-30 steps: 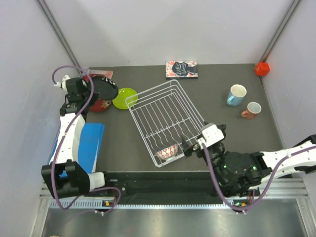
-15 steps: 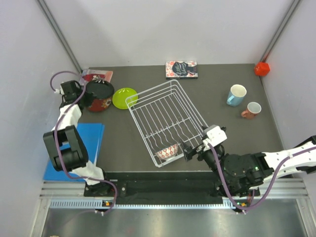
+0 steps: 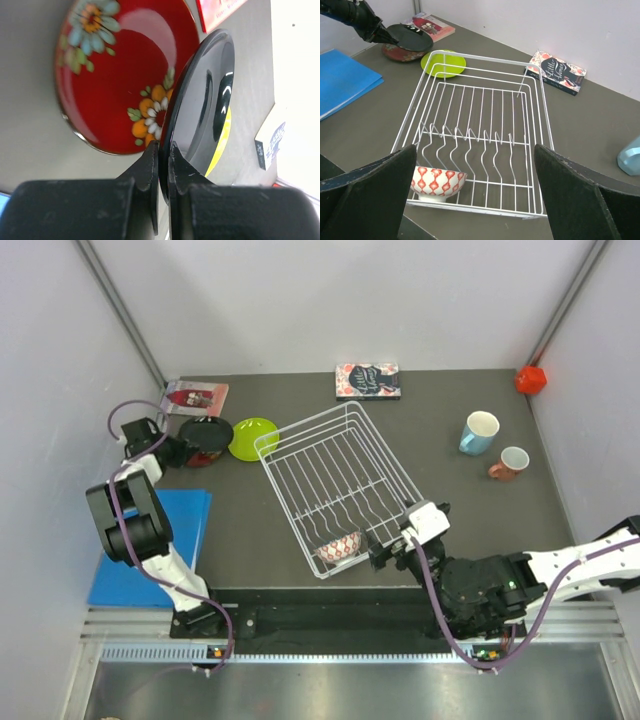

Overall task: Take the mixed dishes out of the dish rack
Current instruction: Place the plate at the center of the board.

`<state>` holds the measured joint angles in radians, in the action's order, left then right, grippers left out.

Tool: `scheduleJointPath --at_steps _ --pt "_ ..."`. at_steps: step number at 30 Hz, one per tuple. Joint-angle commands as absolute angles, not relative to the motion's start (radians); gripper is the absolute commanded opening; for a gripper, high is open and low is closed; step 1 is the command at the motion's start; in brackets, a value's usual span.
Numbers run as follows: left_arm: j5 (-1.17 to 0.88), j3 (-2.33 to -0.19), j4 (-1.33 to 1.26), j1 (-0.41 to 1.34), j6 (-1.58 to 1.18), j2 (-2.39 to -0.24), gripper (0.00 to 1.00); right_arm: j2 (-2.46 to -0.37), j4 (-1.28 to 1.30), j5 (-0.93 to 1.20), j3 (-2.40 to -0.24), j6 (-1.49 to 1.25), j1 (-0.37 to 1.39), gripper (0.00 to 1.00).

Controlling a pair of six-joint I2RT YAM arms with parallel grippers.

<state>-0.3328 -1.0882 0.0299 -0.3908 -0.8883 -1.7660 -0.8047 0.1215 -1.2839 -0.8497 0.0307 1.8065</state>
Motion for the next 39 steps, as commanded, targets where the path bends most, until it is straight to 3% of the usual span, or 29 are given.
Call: scheduleJointPath --at_steps 1,19,21,22,27,30,39 --pt "-0.383 -1.074 -0.094 -0.448 -0.891 -1.775 0.00 -0.790 0.118 -1.275 -0.842 0.006 1.795 1.00" --pt "-0.434 -1.138 -0.052 -0.472 -0.897 -1.894 0.01 -0.844 0.120 -1.204 -0.847 0.006 1.743 1.00" --pt "-0.440 -1.140 -0.048 -0.472 -0.900 -1.894 0.07 -0.847 0.121 -1.203 -0.845 0.005 1.743 1.00" --pt "-0.443 -1.141 -0.043 -0.472 -0.899 -1.893 0.16 -0.845 0.121 -1.203 -0.847 -0.023 1.741 1.00" --pt "-0.446 -1.141 -0.023 -0.472 -0.903 -1.868 0.45 -0.845 0.121 -1.197 -0.844 -0.031 1.740 1.00" --pt "-0.436 -1.152 0.027 -0.472 -0.899 -1.856 0.55 -0.847 0.121 -1.193 -0.844 -0.035 1.740 1.00" --pt "-0.416 -1.161 0.176 -0.474 -0.917 -1.781 0.72 -0.847 0.115 -1.183 -0.831 -0.043 1.740 1.00"
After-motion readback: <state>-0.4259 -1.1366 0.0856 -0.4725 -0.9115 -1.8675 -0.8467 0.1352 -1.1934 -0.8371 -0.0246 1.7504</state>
